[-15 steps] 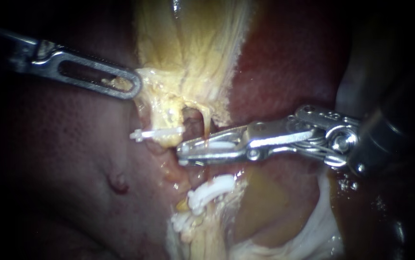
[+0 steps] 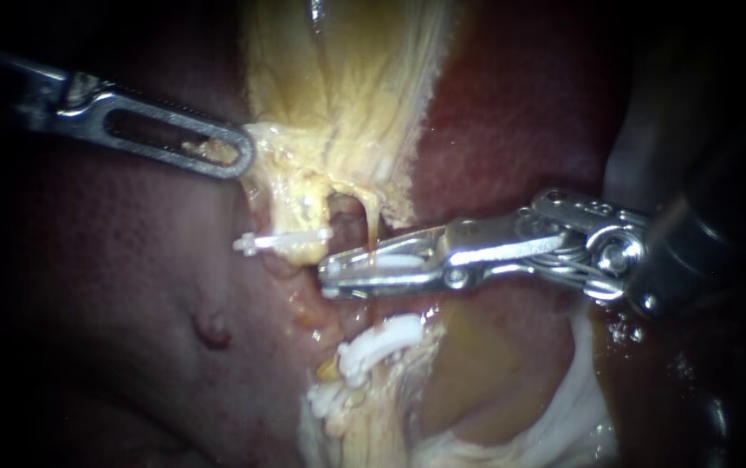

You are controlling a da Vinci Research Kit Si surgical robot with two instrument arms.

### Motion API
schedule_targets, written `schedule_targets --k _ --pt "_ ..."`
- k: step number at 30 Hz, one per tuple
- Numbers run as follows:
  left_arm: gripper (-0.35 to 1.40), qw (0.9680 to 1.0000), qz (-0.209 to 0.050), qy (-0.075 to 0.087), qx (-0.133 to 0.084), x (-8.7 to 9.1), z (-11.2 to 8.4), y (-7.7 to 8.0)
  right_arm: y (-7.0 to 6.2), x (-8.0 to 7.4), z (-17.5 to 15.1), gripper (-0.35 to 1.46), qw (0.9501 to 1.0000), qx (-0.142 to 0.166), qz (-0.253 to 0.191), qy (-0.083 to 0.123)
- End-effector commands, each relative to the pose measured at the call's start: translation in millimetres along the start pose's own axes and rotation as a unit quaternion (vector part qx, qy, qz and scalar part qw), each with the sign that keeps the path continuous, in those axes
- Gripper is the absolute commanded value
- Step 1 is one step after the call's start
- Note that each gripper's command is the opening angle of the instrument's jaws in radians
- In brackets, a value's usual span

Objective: Going back third clip right tube

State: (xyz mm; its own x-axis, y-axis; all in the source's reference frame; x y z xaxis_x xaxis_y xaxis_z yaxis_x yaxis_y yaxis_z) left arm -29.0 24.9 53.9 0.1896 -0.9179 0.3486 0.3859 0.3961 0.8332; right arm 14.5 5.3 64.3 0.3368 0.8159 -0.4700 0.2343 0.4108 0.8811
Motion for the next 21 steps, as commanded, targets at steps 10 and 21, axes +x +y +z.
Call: schedule_targets --k 10,21 --pt "-0.35 1.0000 0.000 0.000 0.000 0.0 0.0 0.1 0.1 0.0 0.9 0.44 0.9999 -0.012 -0.001 0.006" --pt "-0.35 1.0000 0.000 0.000 0.000 0.0 0.0 0.1 0.8 -0.2 1.1 0.50 0.9949 -0.073 -0.062 0.032"
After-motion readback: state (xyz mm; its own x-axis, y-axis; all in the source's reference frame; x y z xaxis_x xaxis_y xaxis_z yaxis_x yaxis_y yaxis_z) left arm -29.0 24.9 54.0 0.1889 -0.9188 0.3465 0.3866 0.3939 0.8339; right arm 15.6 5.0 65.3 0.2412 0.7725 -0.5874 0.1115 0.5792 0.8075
